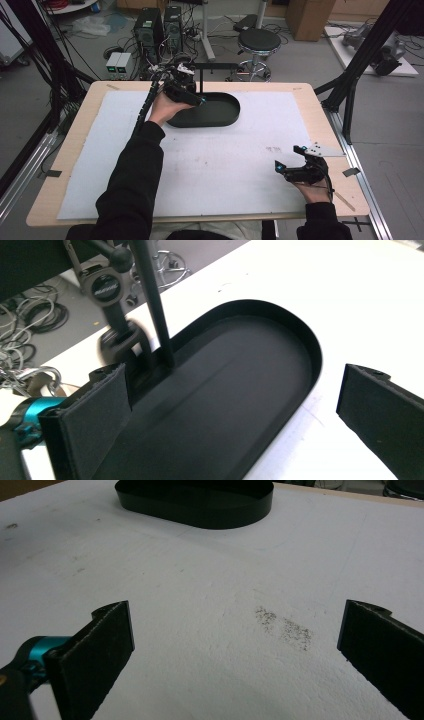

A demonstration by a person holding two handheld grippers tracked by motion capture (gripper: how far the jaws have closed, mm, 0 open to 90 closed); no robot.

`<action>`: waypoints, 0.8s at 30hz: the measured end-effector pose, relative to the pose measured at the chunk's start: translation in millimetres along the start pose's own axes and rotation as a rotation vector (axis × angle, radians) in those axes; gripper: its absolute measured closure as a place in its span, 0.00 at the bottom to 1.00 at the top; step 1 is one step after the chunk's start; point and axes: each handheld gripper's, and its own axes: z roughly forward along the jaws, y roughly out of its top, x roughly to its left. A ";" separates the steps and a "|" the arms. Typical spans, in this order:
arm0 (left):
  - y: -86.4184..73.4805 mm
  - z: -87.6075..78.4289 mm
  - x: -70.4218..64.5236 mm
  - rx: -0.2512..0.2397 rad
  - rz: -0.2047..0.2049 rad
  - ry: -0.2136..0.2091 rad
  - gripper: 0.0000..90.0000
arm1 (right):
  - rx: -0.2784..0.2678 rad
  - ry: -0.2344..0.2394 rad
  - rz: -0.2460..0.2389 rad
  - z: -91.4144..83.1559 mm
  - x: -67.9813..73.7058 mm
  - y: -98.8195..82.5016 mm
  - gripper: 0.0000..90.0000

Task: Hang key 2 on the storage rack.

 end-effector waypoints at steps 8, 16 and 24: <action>-8.9 -22.4 -3.0 -0.047 0.025 0.006 0.02 | 0.000 0.001 0.000 0.1 0.0 0.0 0.01; -29.9 -47.4 -1.4 -0.080 0.022 0.016 0.02 | 0.003 0.002 0.006 -0.7 0.7 0.0 0.01; -42.0 -63.3 -3.6 -0.094 0.038 0.022 0.02 | -0.002 0.005 -0.003 -0.7 2.3 0.3 0.01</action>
